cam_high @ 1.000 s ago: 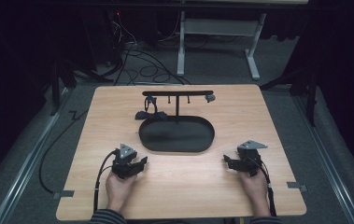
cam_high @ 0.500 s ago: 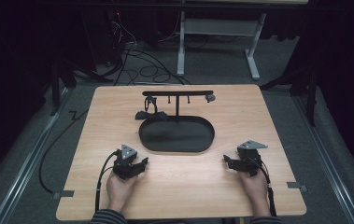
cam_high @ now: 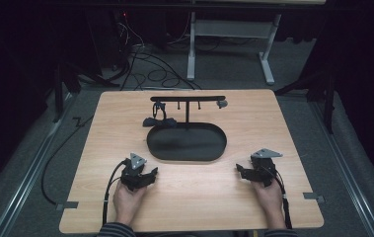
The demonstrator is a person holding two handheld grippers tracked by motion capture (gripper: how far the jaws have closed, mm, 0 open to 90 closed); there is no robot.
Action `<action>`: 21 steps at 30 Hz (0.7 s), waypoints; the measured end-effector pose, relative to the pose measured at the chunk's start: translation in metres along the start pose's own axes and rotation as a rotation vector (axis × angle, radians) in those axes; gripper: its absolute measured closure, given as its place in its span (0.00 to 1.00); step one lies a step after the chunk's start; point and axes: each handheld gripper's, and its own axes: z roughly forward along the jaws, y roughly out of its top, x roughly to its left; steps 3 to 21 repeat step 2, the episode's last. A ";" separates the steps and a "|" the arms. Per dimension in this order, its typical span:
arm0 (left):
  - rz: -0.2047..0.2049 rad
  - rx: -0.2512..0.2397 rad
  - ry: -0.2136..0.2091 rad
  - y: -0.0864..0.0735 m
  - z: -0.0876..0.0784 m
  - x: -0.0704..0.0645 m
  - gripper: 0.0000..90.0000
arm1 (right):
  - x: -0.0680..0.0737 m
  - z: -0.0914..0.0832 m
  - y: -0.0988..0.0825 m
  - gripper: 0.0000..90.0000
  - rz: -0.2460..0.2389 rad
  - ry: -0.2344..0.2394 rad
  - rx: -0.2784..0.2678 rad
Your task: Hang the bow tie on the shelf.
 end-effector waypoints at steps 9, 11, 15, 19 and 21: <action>0.000 0.000 0.000 0.000 0.000 0.000 0.44 | 0.000 0.000 0.000 0.35 0.000 0.000 0.000; 0.000 0.000 0.000 0.000 0.000 0.000 0.44 | 0.000 0.000 0.000 0.35 0.000 0.000 0.000; 0.000 0.000 0.000 0.000 0.000 0.000 0.44 | 0.000 0.000 0.000 0.35 0.000 0.000 0.000; 0.000 0.000 0.000 0.000 0.000 0.000 0.44 | 0.000 0.000 0.000 0.35 0.000 0.000 0.000; 0.000 0.000 0.000 0.000 0.000 0.000 0.44 | 0.000 0.000 0.000 0.35 0.000 0.000 0.000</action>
